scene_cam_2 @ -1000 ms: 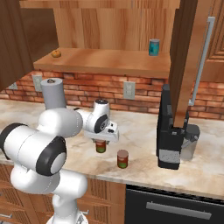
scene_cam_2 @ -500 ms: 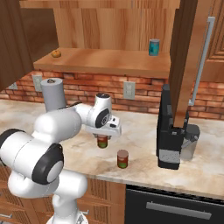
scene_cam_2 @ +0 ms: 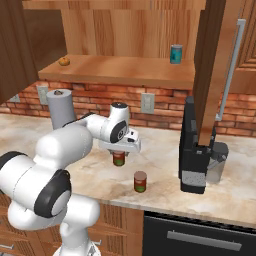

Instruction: Pick the cans from the counter and place them in their designated side in the cabinet.

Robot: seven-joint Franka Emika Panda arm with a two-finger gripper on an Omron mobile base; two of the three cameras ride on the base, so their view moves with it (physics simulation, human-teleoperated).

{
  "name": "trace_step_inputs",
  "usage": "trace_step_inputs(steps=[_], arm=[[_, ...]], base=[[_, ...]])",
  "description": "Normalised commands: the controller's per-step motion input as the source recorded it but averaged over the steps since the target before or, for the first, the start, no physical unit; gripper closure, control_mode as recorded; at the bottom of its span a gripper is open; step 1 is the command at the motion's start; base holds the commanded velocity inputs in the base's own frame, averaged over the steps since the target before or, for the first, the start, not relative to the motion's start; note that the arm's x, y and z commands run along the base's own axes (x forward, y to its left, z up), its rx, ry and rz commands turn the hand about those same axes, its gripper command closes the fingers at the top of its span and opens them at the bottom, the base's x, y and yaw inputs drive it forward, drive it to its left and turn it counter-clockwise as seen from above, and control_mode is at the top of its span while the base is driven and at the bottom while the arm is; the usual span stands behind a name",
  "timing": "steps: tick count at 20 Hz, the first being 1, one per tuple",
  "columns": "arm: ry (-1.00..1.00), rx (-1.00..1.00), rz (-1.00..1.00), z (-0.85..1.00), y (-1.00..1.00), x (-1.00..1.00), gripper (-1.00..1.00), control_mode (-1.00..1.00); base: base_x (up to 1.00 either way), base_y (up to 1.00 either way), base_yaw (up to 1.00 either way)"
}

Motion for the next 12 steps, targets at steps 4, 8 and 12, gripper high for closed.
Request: trace_step_inputs(steps=[4,8,12], arm=[[0.00,0.00,0.00,0.26,-0.04,0.00,1.00,-1.00],[-0.03,0.00,0.00,0.24,-0.08,-0.04,1.00,-1.00],[-0.05,0.00,0.00,0.25,-0.05,-0.17,1.00,-1.00]], base=[[0.00,0.00,0.00],[0.00,0.00,0.00],[0.00,0.00,0.00]])
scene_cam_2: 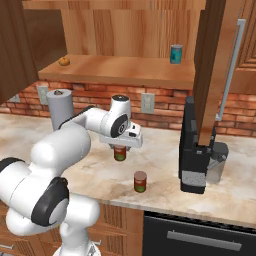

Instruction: Pick the cans from the counter and place them in their designated side in the cabinet.

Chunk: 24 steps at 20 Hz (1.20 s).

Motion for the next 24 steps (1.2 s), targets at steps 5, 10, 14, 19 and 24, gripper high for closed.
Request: trace_step_inputs(steps=[5,10,14,19,24], arm=[[-0.06,0.00,0.00,0.19,0.00,-0.15,1.00,-1.00],[-0.04,0.00,0.00,0.19,-0.01,-0.11,1.00,-1.00],[-0.06,0.00,0.00,0.23,-0.03,-0.12,1.00,-1.00],[-0.06,0.00,0.00,0.25,-0.02,-0.09,1.00,-1.00],[-0.07,0.00,0.01,0.21,-0.01,-0.09,1.00,-1.00]], base=[[0.00,0.00,0.00],[0.00,0.00,0.00],[0.00,0.00,0.00],[0.00,0.00,0.00],[0.00,0.00,0.00]])
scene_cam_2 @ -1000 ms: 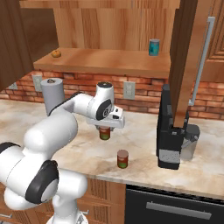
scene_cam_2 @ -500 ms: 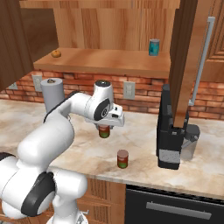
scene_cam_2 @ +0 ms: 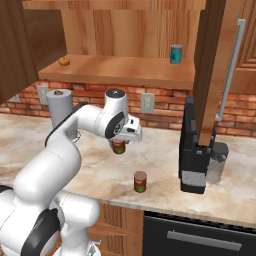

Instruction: Pick the cans from the counter and place them in their designated side in the cabinet.

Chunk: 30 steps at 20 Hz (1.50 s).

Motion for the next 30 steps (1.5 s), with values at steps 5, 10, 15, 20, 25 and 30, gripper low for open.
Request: trace_step_inputs(steps=[5,10,15,20,25,30], arm=[[-0.07,0.00,0.02,0.21,-0.02,-0.08,1.00,-1.00],[-0.08,0.01,0.03,0.22,0.00,-0.07,1.00,-1.00],[-0.08,0.01,0.04,0.21,0.00,-0.06,1.00,-1.00],[-0.09,0.00,0.04,0.24,0.00,-0.09,1.00,-1.00],[-0.12,0.00,0.03,0.22,0.00,-0.13,1.00,-1.00],[-0.14,0.00,0.02,0.22,0.00,-0.09,1.00,-1.00]], base=[[0.00,0.00,0.00],[0.00,0.00,0.00],[0.00,0.00,0.00],[0.00,0.00,0.00],[0.00,0.00,0.00],[0.00,0.00,0.00]])
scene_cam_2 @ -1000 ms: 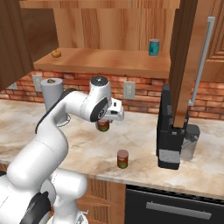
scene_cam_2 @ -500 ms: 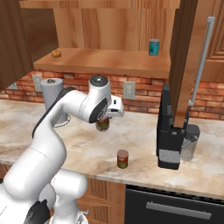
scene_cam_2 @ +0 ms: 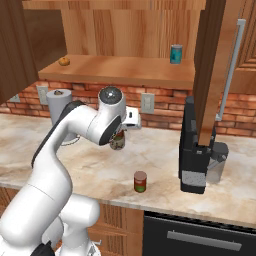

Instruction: Pick the cans from the counter and place them in their designated side in the cabinet.

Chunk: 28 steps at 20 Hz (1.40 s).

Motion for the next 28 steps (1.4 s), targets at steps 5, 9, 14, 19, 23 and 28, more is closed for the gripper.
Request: trace_step_inputs(steps=[5,9,14,19,23,28], arm=[[-0.11,0.00,0.01,0.22,0.00,-0.08,1.00,-1.00],[-0.08,0.00,0.00,0.21,0.00,-0.11,1.00,-1.00],[-0.09,0.00,0.00,0.25,0.00,-0.14,1.00,-1.00],[-0.09,0.00,0.00,0.25,-0.02,-0.17,1.00,-1.00],[-0.08,0.00,0.00,0.23,-0.03,-0.18,1.00,-1.00],[-0.08,0.00,0.00,0.20,-0.02,-0.20,1.00,-1.00]], base=[[0.00,0.00,0.00],[0.00,0.00,0.00],[0.00,0.00,0.00],[0.00,0.00,0.00],[0.00,0.00,0.00],[0.00,0.00,0.00]])
